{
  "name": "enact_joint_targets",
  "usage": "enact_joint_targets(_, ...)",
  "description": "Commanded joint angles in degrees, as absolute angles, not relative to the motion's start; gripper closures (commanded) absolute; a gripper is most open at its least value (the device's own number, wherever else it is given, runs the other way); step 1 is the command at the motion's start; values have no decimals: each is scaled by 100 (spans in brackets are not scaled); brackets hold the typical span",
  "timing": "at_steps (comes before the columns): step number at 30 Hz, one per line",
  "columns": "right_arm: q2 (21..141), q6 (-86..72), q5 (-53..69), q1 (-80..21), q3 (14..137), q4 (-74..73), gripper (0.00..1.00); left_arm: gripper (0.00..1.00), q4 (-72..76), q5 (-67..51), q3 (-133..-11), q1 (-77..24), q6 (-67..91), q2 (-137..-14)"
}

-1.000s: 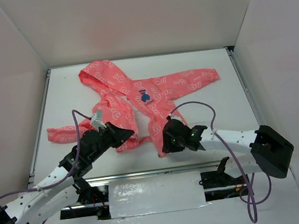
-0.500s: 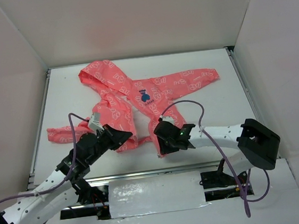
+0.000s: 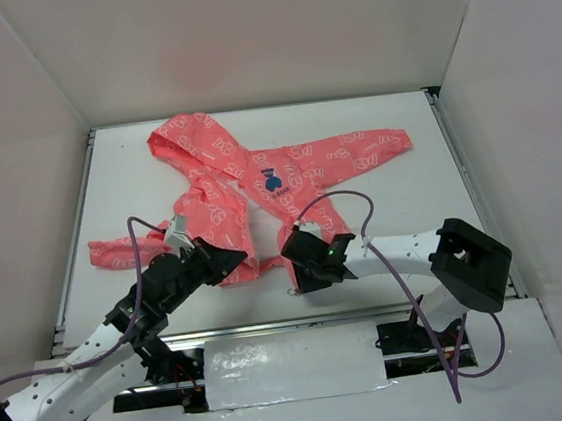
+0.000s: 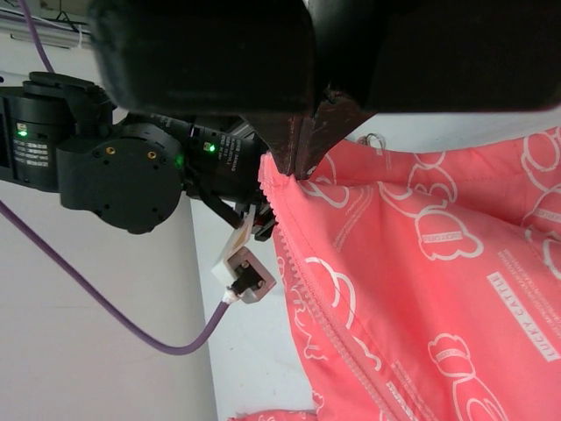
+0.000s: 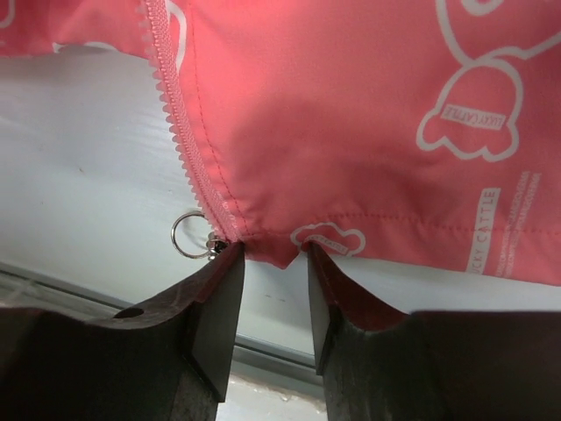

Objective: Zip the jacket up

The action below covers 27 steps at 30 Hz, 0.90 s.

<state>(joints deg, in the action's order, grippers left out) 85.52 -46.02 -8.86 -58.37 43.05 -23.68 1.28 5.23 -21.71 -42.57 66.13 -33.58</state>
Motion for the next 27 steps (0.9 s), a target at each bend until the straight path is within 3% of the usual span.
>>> enact_joint_targets(1,8859,-4702,-958,-5906,4350,-2373,61,100,316,519,-2101,-4271,6609,-3340)
enact_joint_targets(6,9079,-4737,-984,-5906,4342,-2434,79,100,194,536,-2179,-4271,6557,-3366)
enact_joint_targets(13,8702,-4773,-844,-5924,4122,-2127,84,100,272,510,-2189,-4271,6557,-3454)
enact_joint_targets(18,8333,-4799,-721,-5924,3973,-1645,100,100,360,483,-2215,-4271,6565,-3507)
enact_joint_targets(27,6084,-4852,-1361,-5906,3858,-423,100,100,826,607,-2670,-4271,6619,-3945)
